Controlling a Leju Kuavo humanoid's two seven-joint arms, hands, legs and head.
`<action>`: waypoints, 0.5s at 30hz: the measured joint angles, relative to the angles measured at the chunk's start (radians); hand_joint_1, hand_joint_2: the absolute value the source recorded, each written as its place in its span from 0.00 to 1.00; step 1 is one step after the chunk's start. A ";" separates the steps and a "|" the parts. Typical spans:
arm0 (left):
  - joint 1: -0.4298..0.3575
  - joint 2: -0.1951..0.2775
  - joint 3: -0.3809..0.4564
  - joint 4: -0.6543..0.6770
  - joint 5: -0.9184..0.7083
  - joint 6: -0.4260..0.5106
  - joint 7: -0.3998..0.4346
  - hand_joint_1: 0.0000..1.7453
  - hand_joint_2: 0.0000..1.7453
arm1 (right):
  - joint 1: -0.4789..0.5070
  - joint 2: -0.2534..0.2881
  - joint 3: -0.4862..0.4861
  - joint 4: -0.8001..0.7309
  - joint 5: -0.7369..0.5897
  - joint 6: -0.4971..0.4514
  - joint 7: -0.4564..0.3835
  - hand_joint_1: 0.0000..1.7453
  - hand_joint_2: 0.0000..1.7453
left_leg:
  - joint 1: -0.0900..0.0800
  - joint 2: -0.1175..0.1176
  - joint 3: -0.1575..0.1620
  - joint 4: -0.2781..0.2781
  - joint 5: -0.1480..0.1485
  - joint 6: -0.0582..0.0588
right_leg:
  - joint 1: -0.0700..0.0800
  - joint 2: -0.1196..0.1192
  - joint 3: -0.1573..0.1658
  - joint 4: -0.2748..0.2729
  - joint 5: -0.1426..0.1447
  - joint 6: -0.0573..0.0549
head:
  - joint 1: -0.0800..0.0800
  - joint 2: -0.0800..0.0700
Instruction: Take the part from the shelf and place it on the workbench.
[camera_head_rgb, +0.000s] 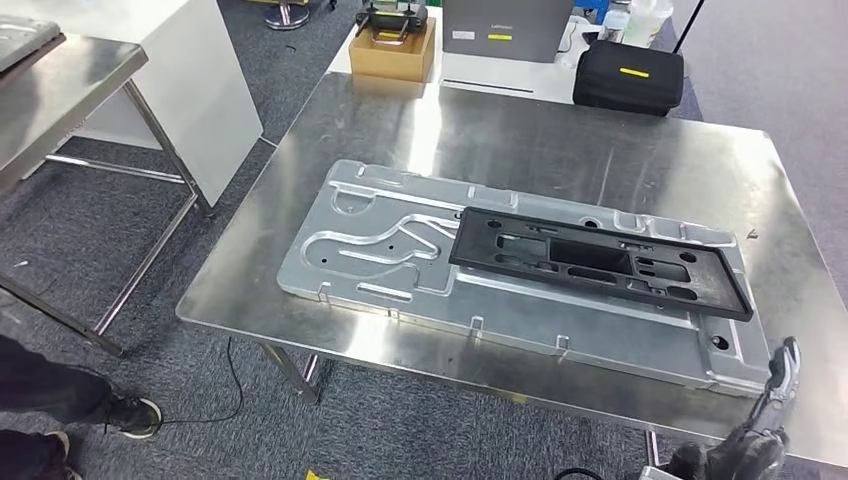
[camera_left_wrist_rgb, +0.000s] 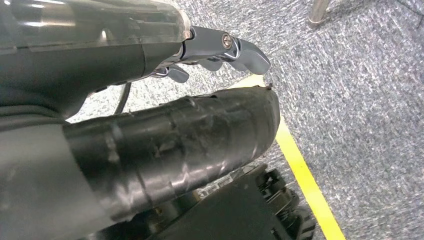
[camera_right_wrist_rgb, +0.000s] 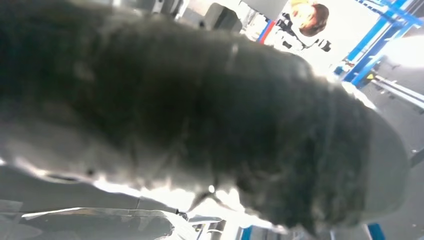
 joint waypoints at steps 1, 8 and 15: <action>0.000 0.000 0.000 0.000 0.000 0.001 0.000 0.00 0.00 | 0.005 0.003 -0.006 0.000 -0.007 0.001 -0.003 0.00 0.00 | -0.001 0.001 -0.007 0.001 0.004 0.003 | 0.000 0.000 -0.024 0.065 -0.039 0.003 | 0.000 0.000; 0.000 -0.004 0.005 0.000 0.003 0.002 0.000 0.00 0.00 | 0.020 0.026 -0.034 0.002 -0.023 0.024 -0.021 0.00 0.00 | -0.005 0.003 -0.039 0.028 0.013 -0.010 | -0.006 0.000 0.101 -0.086 0.021 0.003 | 0.000 0.000; -0.001 -0.004 0.017 0.000 0.012 0.002 0.000 0.00 0.00 | 0.006 0.053 -0.036 0.016 -0.019 0.036 -0.021 0.00 0.00 | 0.000 0.000 -0.089 0.129 -0.065 -0.049 | -0.002 -0.004 0.086 -0.119 0.055 -0.045 | -0.002 0.000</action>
